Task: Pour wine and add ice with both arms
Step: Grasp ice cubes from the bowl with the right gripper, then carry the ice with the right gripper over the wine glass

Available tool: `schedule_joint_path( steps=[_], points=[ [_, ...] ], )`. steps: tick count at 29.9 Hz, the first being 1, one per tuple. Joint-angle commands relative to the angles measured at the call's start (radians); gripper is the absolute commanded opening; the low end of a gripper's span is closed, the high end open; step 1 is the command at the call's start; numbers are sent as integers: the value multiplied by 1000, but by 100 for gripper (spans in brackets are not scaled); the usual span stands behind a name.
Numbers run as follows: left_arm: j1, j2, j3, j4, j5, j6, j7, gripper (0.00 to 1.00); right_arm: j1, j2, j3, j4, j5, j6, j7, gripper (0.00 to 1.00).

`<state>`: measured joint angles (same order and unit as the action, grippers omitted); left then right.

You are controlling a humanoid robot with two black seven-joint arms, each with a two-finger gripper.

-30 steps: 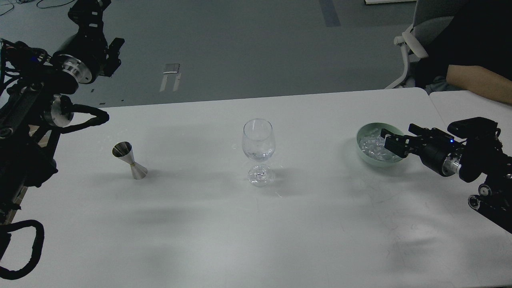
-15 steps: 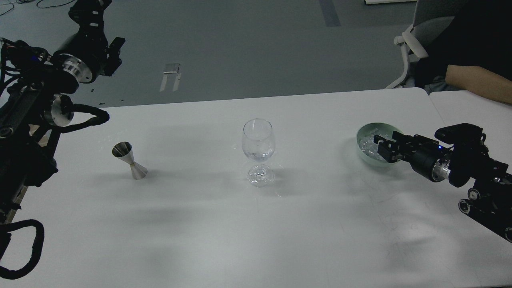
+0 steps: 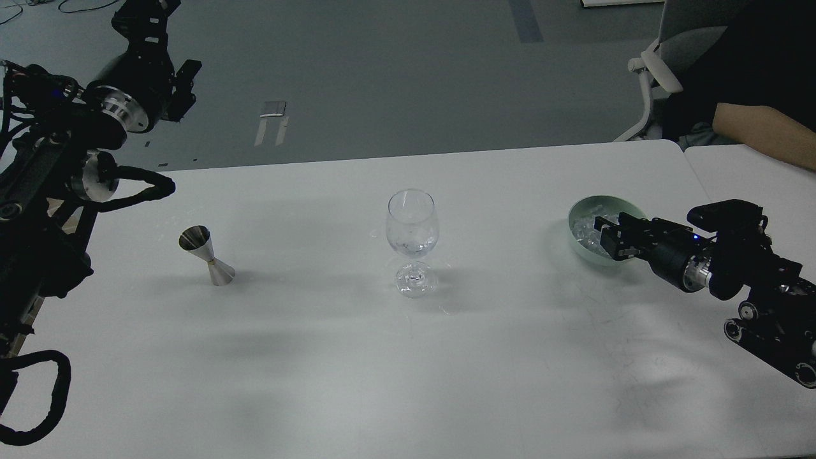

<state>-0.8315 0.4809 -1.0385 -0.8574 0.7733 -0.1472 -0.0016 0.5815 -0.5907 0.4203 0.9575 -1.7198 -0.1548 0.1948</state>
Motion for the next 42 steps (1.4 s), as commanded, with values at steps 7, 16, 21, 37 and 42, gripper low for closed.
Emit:
schedule_joint_path(
  steps=[7,16,21,37,42],
  points=[
    [-1,2,0,-2,1,0,0,98,0,12,0,-8,0,1,0,43],
    [-1,5,1,-3,1,0,0,98,-3,12,0,-6,0,8,0,19],
    [0,5,0,-3,1,0,0,98,1,12,2,0,3,8,-2,8],
    [-1,5,0,-2,1,0,0,98,144,-202,3,352,22,34,0,8],
    [-3,5,0,-2,1,0,0,98,222,-215,-9,435,22,67,0,8]
  ],
)
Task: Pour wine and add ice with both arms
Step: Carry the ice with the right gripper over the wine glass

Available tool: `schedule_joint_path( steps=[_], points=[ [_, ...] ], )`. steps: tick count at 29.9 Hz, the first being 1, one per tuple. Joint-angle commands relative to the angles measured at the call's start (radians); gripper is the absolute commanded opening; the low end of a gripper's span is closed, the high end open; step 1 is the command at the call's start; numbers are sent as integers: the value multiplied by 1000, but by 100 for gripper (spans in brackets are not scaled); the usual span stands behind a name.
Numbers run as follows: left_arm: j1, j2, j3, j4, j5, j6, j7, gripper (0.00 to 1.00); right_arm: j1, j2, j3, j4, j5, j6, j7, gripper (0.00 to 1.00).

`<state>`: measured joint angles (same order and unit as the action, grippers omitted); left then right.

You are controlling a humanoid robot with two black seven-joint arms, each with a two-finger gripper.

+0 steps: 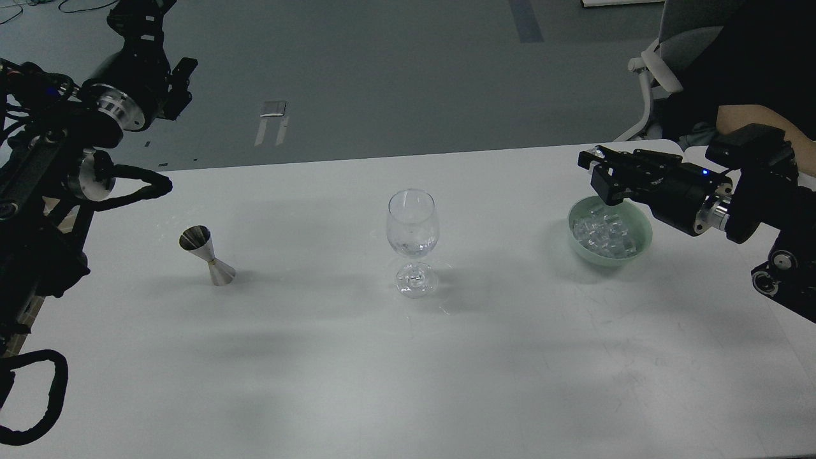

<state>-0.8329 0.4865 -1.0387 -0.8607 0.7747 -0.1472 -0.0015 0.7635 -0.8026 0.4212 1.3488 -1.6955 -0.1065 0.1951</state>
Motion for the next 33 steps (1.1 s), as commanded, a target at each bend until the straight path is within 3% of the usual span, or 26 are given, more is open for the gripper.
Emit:
schedule_joint_path(
  steps=[1,18,33],
  points=[
    [-2,0,0,0,0,0,0,98,48,-1,-15,52,-3,25,0,8],
    [-2,1,2,0,0,-3,2,98,344,201,-281,96,-7,54,-11,8],
    [-3,4,2,0,0,-8,2,98,405,330,-346,44,-1,82,-16,8]
  ],
)
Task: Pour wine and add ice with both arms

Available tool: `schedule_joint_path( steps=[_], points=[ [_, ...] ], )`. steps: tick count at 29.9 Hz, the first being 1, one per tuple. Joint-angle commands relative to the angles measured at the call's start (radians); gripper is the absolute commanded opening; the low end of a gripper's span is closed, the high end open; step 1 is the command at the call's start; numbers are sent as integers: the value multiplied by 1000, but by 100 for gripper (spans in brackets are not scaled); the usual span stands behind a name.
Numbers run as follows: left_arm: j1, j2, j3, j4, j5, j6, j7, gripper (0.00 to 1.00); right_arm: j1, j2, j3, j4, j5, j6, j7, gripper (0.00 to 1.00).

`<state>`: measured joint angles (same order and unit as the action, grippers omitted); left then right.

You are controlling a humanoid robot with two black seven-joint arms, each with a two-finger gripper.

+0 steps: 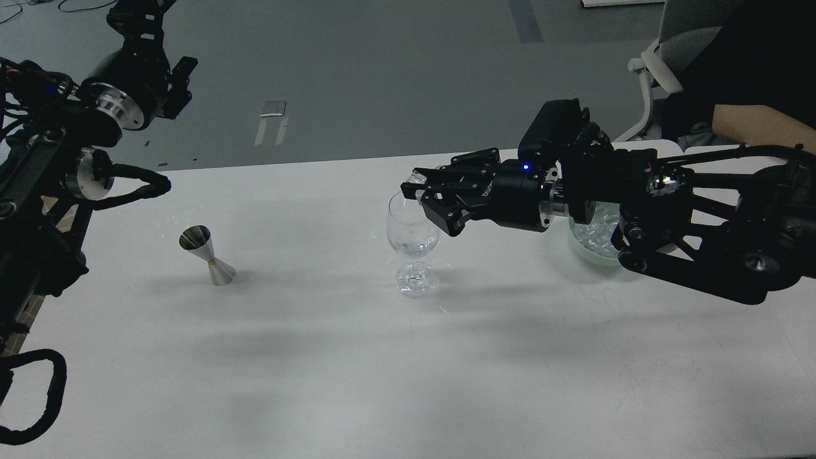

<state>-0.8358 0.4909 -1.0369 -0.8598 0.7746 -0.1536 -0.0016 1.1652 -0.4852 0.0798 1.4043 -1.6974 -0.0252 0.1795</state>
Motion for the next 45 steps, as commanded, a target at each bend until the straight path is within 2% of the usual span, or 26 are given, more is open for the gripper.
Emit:
schedule_joint_path(
  steps=[1,7,28,45],
  points=[
    [0,0,0,-1,0,-1,2,98,4,22,-5,-21,1,2,0,8],
    [0,0,-2,-1,0,-1,2,98,8,54,-5,-25,4,14,-2,9],
    [0,2,-2,-1,0,-1,0,98,5,56,-26,-42,7,24,-5,14],
    [0,-2,-2,-1,-1,-1,0,98,2,71,-26,-56,9,24,-5,29]
  ],
)
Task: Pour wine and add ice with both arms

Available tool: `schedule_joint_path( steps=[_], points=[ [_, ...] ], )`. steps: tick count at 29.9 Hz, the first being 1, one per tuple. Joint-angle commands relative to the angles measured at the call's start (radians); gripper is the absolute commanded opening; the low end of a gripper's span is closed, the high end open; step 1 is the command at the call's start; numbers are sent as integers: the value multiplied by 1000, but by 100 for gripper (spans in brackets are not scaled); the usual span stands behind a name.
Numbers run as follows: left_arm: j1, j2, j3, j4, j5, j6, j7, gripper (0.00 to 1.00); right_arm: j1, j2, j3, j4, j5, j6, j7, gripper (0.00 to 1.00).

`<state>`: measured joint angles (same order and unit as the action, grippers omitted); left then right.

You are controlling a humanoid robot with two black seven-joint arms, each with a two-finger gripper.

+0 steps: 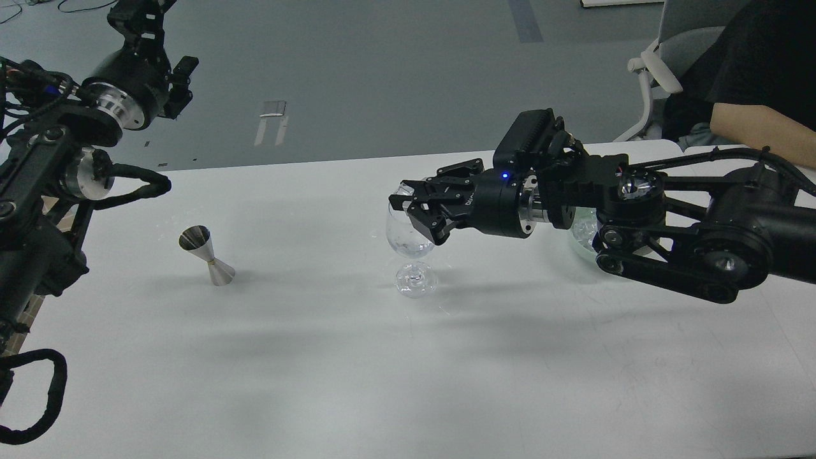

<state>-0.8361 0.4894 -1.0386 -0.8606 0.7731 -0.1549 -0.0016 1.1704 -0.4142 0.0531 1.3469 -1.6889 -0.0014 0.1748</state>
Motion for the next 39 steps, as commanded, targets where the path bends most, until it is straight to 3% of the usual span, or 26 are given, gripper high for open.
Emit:
schedule_joint_path(
  steps=[1,12,14,31,35,38,39],
  points=[
    [0,0,0,0,0,0,0,98,-3,0,-1,0,0,0,0,29],
    [0,1,0,0,0,0,-1,98,-3,0,-1,1,5,0,0,37],
    [0,2,0,0,0,0,0,98,-3,0,-1,3,5,0,0,47],
    [0,2,0,0,0,-2,0,98,-3,2,1,8,6,0,-6,86],
    [0,2,0,0,0,-6,0,98,-3,2,1,8,6,0,-6,84],
    [0,2,0,0,0,-14,2,98,-3,0,-1,8,5,0,-6,69],
    [0,2,0,0,0,-14,0,98,-3,0,-1,8,5,0,-6,57]
  ],
)
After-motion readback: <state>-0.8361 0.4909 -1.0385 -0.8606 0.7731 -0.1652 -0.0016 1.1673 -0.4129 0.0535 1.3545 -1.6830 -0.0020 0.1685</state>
